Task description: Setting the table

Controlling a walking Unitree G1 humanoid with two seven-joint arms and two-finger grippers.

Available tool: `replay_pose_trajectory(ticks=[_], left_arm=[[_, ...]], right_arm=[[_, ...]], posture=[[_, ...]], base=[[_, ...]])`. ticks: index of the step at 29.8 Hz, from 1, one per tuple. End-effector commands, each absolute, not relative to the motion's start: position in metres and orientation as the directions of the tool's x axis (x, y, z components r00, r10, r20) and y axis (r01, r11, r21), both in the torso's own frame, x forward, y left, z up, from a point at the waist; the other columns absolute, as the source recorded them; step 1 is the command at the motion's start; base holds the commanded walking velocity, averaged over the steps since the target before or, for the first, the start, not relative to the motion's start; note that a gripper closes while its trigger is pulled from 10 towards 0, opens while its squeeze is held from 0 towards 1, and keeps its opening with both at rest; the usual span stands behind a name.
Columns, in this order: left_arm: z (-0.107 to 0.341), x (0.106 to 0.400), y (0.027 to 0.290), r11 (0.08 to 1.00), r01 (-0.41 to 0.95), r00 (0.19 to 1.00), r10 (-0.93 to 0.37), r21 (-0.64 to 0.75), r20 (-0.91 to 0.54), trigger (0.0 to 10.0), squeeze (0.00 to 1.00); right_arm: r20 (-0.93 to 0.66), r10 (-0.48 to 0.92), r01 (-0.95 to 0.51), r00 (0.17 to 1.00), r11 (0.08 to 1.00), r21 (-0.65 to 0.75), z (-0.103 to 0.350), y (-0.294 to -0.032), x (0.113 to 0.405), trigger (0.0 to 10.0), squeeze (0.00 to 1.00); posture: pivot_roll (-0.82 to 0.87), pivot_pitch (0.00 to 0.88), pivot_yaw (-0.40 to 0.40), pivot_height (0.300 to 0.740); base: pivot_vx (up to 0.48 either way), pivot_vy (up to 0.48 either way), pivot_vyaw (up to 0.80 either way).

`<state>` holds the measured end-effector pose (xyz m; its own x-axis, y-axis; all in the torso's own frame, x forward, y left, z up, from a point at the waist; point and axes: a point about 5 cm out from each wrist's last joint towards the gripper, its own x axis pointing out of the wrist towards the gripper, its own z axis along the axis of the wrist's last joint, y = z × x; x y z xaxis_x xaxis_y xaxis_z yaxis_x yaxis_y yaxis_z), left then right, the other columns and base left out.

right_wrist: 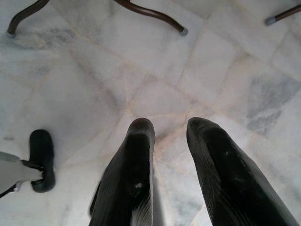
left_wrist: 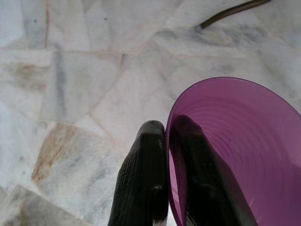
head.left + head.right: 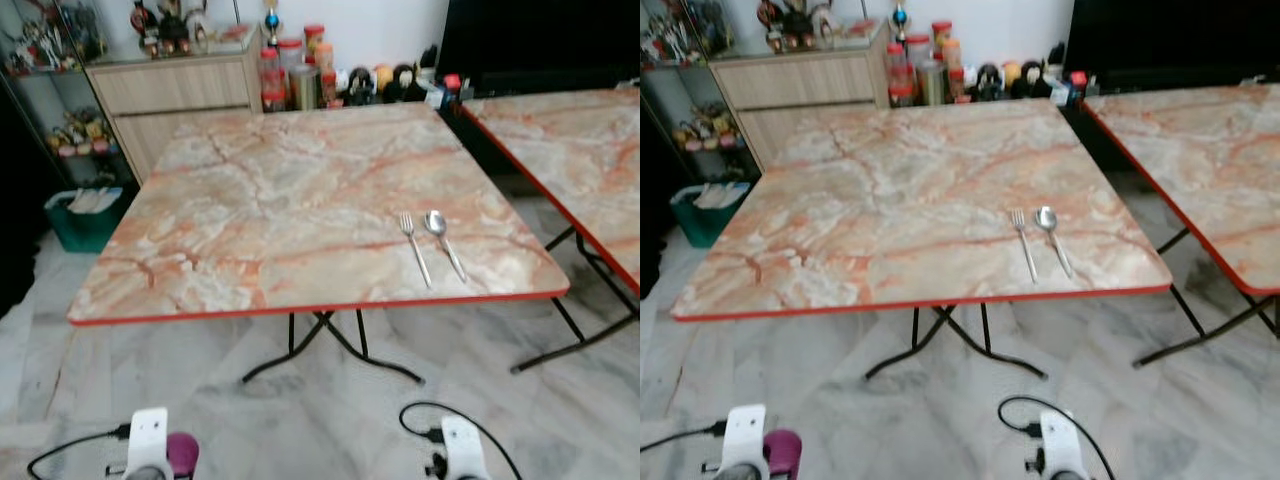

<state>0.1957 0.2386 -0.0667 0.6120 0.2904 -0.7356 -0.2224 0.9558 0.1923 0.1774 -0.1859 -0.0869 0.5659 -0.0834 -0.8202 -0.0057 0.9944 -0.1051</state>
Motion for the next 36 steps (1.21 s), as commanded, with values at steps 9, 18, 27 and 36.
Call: replay_pose_trajectory(ticks=[9, 18, 27, 36], left_arm=[[-0.065, 0.201, 0.236, 0.954, -0.215, 0.612, 0.298, 0.208, -0.733, 10.0, 0.00], [-0.067, 0.198, 0.233, 0.954, -0.210, 0.604, 0.299, 0.214, -0.739, 10.0, 0.00], [-0.068, 0.197, 0.230, 0.952, -0.222, 0.598, 0.304, 0.211, -0.741, 10.0, 0.00], [-0.069, 0.197, 0.227, 0.953, -0.224, 0.596, 0.300, 0.204, -0.745, 10.0, 0.00]], right_arm=[[-0.805, -0.081, -0.017, 0.588, 0.994, -0.112, -0.084, -0.190, 0.182, 10.0, 0.00], [-0.813, -0.101, 0.002, 0.574, 0.992, -0.123, -0.085, -0.195, 0.179, 10.0, 0.00], [-0.811, -0.112, -0.017, 0.575, 0.989, -0.149, -0.084, -0.199, 0.179, 10.0, 0.00], [-0.814, -0.115, 0.014, 0.570, 0.991, -0.130, -0.084, -0.201, 0.179, 10.0, 0.00]], posture=[[-0.02, 0.000, 0.045, 0.702], [-0.03, 0.000, 0.039, 0.702], [-0.04, 0.000, 0.030, 0.702], [-0.04, 0.000, 0.028, 0.702]], base=[[0.000, -0.376, 0.00], [0.000, -0.370, 0.00], [0.058, -0.365, 0.41], [0.318, -0.333, 0.24]])
